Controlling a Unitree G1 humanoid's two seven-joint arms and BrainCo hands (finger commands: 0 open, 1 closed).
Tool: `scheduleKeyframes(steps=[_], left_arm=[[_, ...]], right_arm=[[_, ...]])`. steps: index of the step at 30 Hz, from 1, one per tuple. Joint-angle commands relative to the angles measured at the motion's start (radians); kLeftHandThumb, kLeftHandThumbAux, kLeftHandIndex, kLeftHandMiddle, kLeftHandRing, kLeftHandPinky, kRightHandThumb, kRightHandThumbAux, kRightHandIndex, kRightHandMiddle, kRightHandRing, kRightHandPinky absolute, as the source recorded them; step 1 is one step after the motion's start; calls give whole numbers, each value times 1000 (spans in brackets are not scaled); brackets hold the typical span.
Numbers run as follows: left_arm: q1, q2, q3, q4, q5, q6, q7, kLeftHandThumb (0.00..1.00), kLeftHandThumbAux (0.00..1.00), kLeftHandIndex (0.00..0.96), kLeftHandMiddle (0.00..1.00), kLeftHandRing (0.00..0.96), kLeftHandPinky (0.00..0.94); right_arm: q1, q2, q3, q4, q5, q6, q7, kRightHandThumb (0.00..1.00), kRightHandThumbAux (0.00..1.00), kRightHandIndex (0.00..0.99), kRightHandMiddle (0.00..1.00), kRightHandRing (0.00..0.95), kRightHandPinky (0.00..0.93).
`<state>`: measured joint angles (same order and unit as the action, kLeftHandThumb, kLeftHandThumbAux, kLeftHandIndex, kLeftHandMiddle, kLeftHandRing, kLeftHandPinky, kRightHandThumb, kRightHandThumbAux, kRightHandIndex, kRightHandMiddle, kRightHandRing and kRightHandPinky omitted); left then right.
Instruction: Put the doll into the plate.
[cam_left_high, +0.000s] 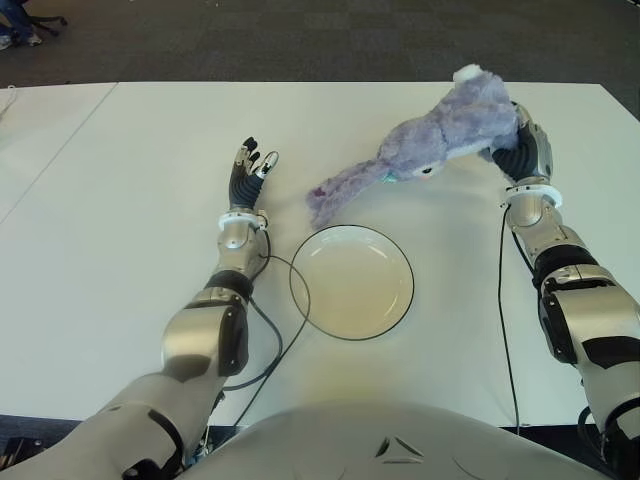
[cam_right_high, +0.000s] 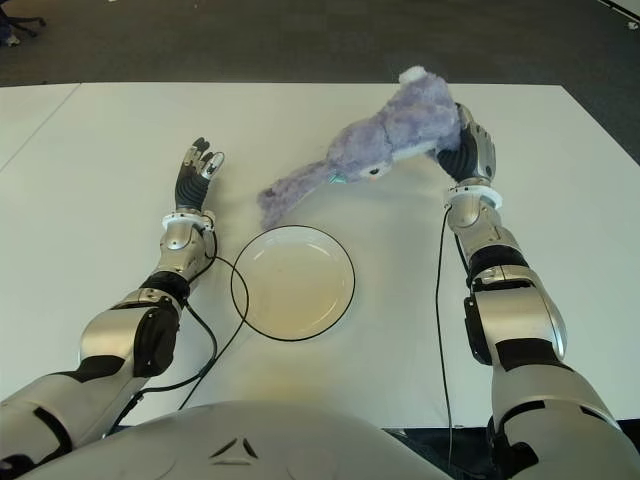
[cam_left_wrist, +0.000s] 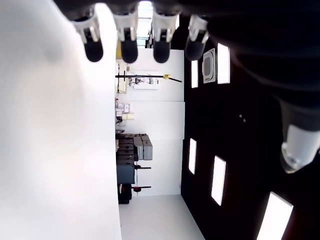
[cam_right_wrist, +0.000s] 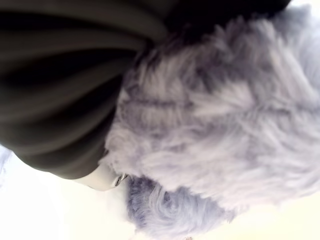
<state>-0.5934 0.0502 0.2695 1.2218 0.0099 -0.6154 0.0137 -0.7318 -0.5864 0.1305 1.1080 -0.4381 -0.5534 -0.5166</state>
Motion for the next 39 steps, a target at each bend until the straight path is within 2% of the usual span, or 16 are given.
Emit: scheduleKeyframes(steps=[1,9,13,24,33,39], left_arm=[[203,-58,16,129,-17,115,-13,0,513,33,76,72,56],[202,-60,9,130,-9,122,-2,0,509,48,90,80,61],[201,-59,13,131,-14,123,-12,0,506,45,90,81,62],[199,-62,30,131,-31,121,-31,0,506,48,88,81,60],[190,-64,29,133,-16,136,-15,0,484,46,90,82,60],[192,-64,23,133,-8,133,-12,0,477,41,89,82,65]], right_arm=[[25,-53,-49,-210,27,-84,3,687,723,437,844,843,830],[132,-65,-136,-516,125,-58,120,686,722,436,848,852,837],[174,-61,-169,-631,150,-40,158,685,722,436,851,854,838],[256,-35,-230,-808,206,0,259,682,722,436,845,848,833],[299,-14,-265,-915,237,57,325,681,723,435,843,846,826],[317,5,-289,-962,267,59,357,681,724,435,839,842,820]])
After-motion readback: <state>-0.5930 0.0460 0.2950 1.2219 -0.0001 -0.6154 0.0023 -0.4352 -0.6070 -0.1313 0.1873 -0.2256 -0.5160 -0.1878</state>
